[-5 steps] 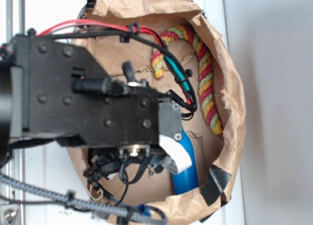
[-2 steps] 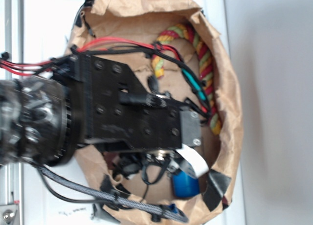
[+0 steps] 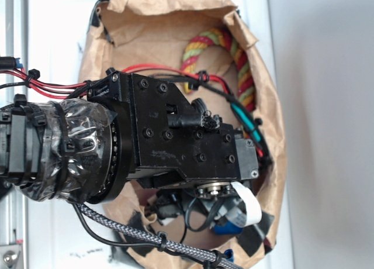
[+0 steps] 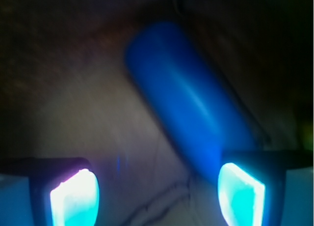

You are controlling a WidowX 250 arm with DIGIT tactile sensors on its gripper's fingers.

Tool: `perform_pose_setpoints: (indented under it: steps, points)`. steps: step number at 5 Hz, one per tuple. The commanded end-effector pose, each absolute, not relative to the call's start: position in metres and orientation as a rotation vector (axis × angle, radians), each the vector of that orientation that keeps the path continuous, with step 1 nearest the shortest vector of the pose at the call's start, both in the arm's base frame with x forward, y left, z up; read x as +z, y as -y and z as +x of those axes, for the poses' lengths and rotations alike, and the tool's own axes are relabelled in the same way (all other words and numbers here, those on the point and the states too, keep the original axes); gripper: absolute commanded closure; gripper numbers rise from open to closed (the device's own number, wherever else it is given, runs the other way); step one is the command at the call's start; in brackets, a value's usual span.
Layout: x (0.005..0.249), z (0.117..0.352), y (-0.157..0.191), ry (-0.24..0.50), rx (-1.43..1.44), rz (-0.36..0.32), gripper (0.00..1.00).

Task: Grab the blue bottle.

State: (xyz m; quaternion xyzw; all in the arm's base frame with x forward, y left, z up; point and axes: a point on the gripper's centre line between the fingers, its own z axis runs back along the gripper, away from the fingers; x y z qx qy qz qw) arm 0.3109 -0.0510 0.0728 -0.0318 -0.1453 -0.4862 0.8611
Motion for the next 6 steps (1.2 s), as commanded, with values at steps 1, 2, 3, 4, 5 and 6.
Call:
perform_pose_setpoints:
  steps: [1,2,3,4,5,6]
  points:
    - [0.1,0.326,0.055,0.429,-1.041,0.005,0.0]
    - [0.105,0.329,0.051,0.429,-1.011,0.012,0.0]
    - [0.125,0.323,0.039,0.427,-0.997,-0.022,0.0]
    - [0.145,0.312,0.031,0.392,-1.009,-0.021,0.0]
    - [0.139,0.312,0.02,0.385,-1.009,0.02,0.0]
    - [0.122,0.318,0.022,0.4,-1.028,0.066,0.0]
